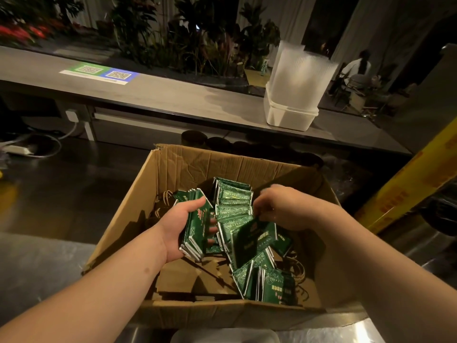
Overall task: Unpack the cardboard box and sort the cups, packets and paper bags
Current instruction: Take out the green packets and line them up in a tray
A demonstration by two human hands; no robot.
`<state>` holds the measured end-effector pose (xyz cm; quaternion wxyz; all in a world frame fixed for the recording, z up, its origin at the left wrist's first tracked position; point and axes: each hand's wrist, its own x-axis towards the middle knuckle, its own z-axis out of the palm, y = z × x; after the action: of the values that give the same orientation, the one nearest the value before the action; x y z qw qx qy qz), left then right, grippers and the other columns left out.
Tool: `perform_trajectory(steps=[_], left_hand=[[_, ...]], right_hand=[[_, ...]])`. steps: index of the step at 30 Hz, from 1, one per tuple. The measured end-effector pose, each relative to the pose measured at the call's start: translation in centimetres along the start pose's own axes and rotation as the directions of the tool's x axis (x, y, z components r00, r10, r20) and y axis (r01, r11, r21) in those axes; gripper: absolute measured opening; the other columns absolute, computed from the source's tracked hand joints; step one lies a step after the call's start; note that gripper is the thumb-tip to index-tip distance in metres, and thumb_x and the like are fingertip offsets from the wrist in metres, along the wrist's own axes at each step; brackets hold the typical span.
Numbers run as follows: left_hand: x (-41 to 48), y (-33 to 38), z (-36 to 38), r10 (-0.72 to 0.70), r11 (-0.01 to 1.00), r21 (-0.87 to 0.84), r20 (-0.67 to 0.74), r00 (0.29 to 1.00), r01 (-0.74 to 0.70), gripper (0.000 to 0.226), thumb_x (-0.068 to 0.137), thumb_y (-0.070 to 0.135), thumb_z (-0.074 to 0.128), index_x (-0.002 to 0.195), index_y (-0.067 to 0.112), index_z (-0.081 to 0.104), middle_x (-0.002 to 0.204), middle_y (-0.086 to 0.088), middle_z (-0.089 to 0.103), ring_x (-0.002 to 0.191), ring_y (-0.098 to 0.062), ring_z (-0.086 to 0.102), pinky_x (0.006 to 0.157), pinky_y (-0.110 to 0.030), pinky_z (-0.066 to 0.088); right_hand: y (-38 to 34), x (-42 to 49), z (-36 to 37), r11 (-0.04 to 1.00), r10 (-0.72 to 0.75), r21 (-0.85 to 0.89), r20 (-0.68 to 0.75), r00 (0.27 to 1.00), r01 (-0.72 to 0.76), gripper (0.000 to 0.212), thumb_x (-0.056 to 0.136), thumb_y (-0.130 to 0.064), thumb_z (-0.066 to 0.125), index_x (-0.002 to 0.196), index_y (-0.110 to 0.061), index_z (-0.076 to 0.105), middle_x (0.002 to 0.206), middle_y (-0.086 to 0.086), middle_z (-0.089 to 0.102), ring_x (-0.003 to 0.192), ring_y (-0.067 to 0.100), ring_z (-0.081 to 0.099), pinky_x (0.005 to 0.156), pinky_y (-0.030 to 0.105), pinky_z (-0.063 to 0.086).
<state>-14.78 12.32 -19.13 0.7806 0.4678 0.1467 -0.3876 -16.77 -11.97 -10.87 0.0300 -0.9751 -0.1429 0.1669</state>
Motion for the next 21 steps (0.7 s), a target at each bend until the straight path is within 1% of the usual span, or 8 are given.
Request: perform_trajectory(steps=[4, 6, 9, 12, 15, 16, 18, 21], left_hand=[[-0.9, -0.4, 0.6, -0.132, 0.989, 0.082, 0.17, 0.977, 0.12, 0.065, 0.087, 0.051, 0.064, 0.134, 0.007, 0.064, 0.13, -0.024, 0.059, 0.121, -0.042, 0.055, 0.11, -0.056, 0.04], [-0.8, -0.6, 0.5, -0.114, 0.993, 0.057, 0.217, 0.969, 0.104, 0.062, 0.089, 0.053, 0.059, 0.132, 0.008, 0.067, 0.131, -0.027, 0.059, 0.121, -0.044, 0.055, 0.113, -0.059, 0.036], [-0.8, -0.5, 0.0, -0.049, 0.999, -0.001, 0.218, 0.975, 0.05, 0.066, 0.092, 0.052, 0.058, 0.141, 0.009, 0.058, 0.133, -0.029, 0.056, 0.121, -0.044, 0.055, 0.112, -0.06, 0.035], [-0.7, -0.2, 0.1, -0.007, 1.0, 0.02, 0.198, 0.98, 0.003, 0.057, 0.09, 0.037, 0.062, 0.137, 0.005, 0.059, 0.133, -0.023, 0.063, 0.117, -0.04, 0.059, 0.111, -0.06, 0.038], [-0.9, -0.1, 0.4, 0.014, 0.999, 0.028, 0.195, 0.981, -0.02, 0.055, 0.086, 0.026, 0.062, 0.135, 0.0, 0.058, 0.135, -0.026, 0.062, 0.111, -0.039, 0.063, 0.1, -0.057, 0.049], [-0.9, -0.2, 0.4, 0.023, 1.0, 0.013, 0.201, 0.979, -0.027, 0.056, 0.087, 0.025, 0.061, 0.136, -0.001, 0.056, 0.136, -0.028, 0.061, 0.111, -0.04, 0.062, 0.097, -0.057, 0.05], [-0.8, -0.1, 0.4, 0.036, 0.999, -0.04, 0.203, 0.978, -0.029, 0.056, 0.09, 0.026, 0.059, 0.138, -0.001, 0.055, 0.135, -0.027, 0.061, 0.114, -0.04, 0.06, 0.097, -0.058, 0.048], [-0.4, -0.1, 0.4, 0.042, 0.996, -0.09, 0.205, 0.978, -0.024, 0.054, 0.09, 0.028, 0.057, 0.135, 0.0, 0.056, 0.131, -0.027, 0.061, 0.115, -0.04, 0.058, 0.094, -0.056, 0.048]], right_hand=[[-2.3, 2.1, 0.0, 0.959, -0.254, -0.169, -0.156, 0.955, 0.227, 0.017, 0.098, -0.035, 0.063, 0.113, -0.034, 0.071, 0.111, -0.01, 0.054, 0.112, 0.017, 0.043, 0.091, 0.039, 0.043], [-3.6, 3.5, 0.4, 0.938, -0.336, -0.167, -0.242, 0.91, 0.302, 0.02, 0.097, -0.031, 0.066, 0.115, -0.032, 0.073, 0.108, -0.009, 0.054, 0.11, 0.019, 0.045, 0.088, 0.039, 0.045], [-5.2, 4.8, 1.3, 0.925, -0.375, -0.09, -0.365, 0.852, 0.369, 0.02, 0.094, -0.025, 0.07, 0.112, -0.022, 0.076, 0.11, -0.001, 0.062, 0.105, 0.02, 0.05, 0.087, 0.04, 0.05], [-4.5, 4.6, 0.7, 0.958, -0.206, 0.082, -0.464, 0.861, 0.274, 0.033, 0.093, -0.032, 0.071, 0.124, -0.022, 0.068, 0.123, -0.005, 0.061, 0.115, 0.011, 0.049, 0.097, 0.026, 0.044], [0.3, 4.0, 0.9, 0.918, 0.186, 0.396, -0.499, 0.846, 0.032, 0.027, 0.097, -0.024, 0.066, 0.124, -0.018, 0.066, 0.12, -0.004, 0.063, 0.111, 0.012, 0.058, 0.093, 0.024, 0.047], [2.6, 4.0, 1.9, 0.886, 0.324, 0.454, -0.459, 0.827, -0.095, 0.025, 0.099, -0.02, 0.064, 0.123, -0.016, 0.066, 0.119, -0.001, 0.065, 0.111, 0.016, 0.06, 0.093, 0.029, 0.05], [6.5, 3.9, 5.1, 0.804, 0.516, 0.468, -0.245, 0.82, -0.366, 0.025, 0.099, -0.016, 0.063, 0.124, -0.014, 0.064, 0.123, 0.006, 0.066, 0.113, 0.023, 0.062, 0.097, 0.038, 0.053], [9.0, 3.9, 10.2, 0.731, 0.56, 0.414, 0.091, 0.823, -0.543, 0.038, 0.096, -0.017, 0.069, 0.132, -0.013, 0.059, 0.13, 0.01, 0.063, 0.116, 0.023, 0.061, 0.098, 0.035, 0.054]])
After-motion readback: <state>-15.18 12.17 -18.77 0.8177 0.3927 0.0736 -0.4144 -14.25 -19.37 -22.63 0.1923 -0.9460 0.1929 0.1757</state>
